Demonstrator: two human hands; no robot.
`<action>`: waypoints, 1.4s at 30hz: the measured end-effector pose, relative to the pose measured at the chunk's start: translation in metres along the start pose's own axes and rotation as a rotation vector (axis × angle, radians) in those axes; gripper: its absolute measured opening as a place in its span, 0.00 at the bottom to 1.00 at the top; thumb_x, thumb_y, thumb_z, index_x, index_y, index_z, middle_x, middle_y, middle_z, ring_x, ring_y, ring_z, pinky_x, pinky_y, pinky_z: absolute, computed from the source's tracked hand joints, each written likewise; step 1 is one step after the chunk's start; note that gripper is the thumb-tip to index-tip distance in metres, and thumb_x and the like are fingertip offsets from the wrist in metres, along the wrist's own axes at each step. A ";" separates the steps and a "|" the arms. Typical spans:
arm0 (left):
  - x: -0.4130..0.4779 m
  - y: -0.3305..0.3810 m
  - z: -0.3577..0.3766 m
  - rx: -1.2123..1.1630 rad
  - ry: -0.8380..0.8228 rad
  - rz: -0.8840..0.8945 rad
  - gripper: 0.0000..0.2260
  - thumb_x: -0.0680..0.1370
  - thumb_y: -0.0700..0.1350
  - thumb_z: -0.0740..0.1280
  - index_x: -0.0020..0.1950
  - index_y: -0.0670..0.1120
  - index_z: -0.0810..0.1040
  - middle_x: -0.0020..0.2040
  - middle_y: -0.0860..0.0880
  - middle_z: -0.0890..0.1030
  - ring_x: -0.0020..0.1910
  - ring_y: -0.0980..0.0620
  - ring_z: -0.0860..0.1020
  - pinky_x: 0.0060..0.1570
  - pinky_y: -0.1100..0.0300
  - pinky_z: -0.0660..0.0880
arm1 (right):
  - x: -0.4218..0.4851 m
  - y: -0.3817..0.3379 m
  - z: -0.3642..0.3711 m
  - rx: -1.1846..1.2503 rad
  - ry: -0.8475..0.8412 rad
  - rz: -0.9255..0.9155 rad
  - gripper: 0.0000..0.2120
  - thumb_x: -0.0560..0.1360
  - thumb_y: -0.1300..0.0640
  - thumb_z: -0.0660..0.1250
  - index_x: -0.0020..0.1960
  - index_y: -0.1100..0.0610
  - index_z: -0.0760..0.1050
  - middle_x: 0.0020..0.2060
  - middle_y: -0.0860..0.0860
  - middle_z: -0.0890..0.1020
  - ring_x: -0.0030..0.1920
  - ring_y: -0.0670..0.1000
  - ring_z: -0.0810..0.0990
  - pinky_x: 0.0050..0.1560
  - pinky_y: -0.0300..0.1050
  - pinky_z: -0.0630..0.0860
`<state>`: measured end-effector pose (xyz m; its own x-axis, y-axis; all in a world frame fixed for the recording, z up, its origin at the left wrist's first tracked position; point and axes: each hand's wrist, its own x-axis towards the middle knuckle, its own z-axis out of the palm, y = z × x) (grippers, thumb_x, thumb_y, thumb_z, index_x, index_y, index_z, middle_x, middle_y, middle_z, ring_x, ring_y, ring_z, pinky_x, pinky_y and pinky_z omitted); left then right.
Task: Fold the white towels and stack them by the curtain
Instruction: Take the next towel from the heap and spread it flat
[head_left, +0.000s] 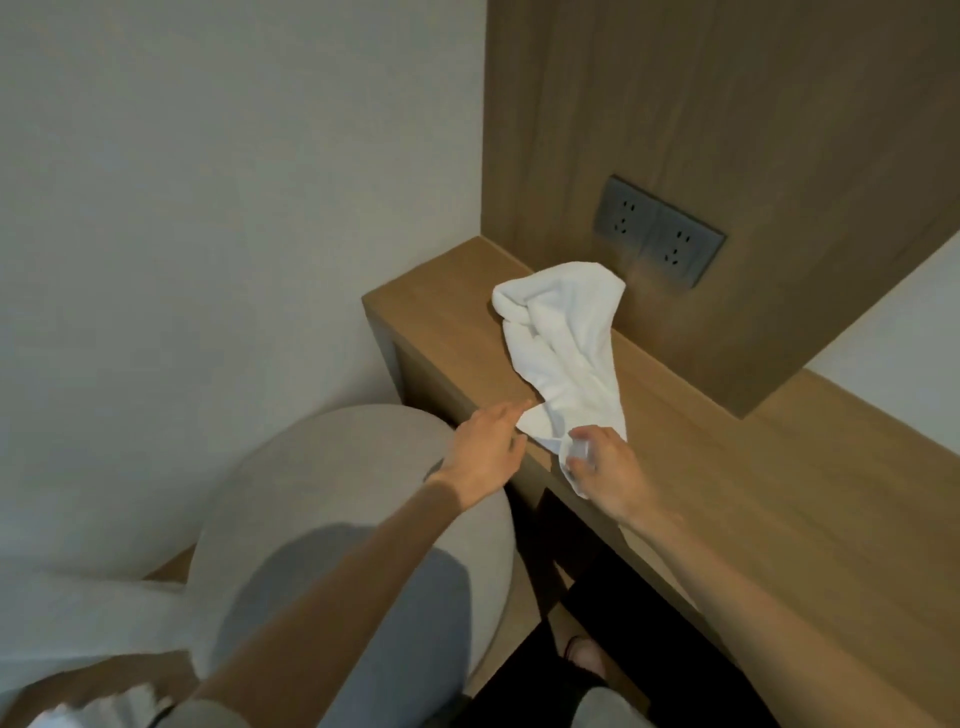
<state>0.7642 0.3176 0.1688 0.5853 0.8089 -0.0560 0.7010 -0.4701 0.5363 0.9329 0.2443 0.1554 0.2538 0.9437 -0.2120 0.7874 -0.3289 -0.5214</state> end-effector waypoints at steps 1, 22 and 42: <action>0.006 0.001 0.010 -0.024 -0.025 -0.021 0.21 0.79 0.41 0.60 0.73 0.47 0.66 0.66 0.45 0.74 0.64 0.45 0.71 0.64 0.52 0.68 | 0.007 0.005 0.001 0.007 -0.025 -0.004 0.18 0.77 0.53 0.65 0.65 0.55 0.69 0.62 0.53 0.74 0.60 0.52 0.74 0.60 0.44 0.70; 0.039 0.024 0.073 0.180 0.107 -0.299 0.10 0.82 0.46 0.58 0.58 0.49 0.77 0.60 0.50 0.78 0.62 0.49 0.70 0.57 0.57 0.61 | 0.041 0.059 -0.021 -0.175 -0.127 -0.181 0.07 0.78 0.55 0.61 0.53 0.57 0.68 0.43 0.54 0.79 0.42 0.56 0.79 0.37 0.48 0.72; 0.069 0.173 -0.003 -0.669 -0.096 0.193 0.16 0.83 0.54 0.50 0.67 0.53 0.69 0.64 0.50 0.73 0.62 0.52 0.72 0.60 0.54 0.72 | -0.038 0.033 -0.207 0.335 0.730 -0.140 0.03 0.74 0.63 0.61 0.43 0.56 0.69 0.34 0.47 0.73 0.33 0.42 0.69 0.33 0.31 0.65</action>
<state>0.9247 0.2934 0.2598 0.7290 0.6837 0.0345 0.1977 -0.2586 0.9455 1.0657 0.2050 0.3170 0.5588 0.7235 0.4054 0.6587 -0.0902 -0.7470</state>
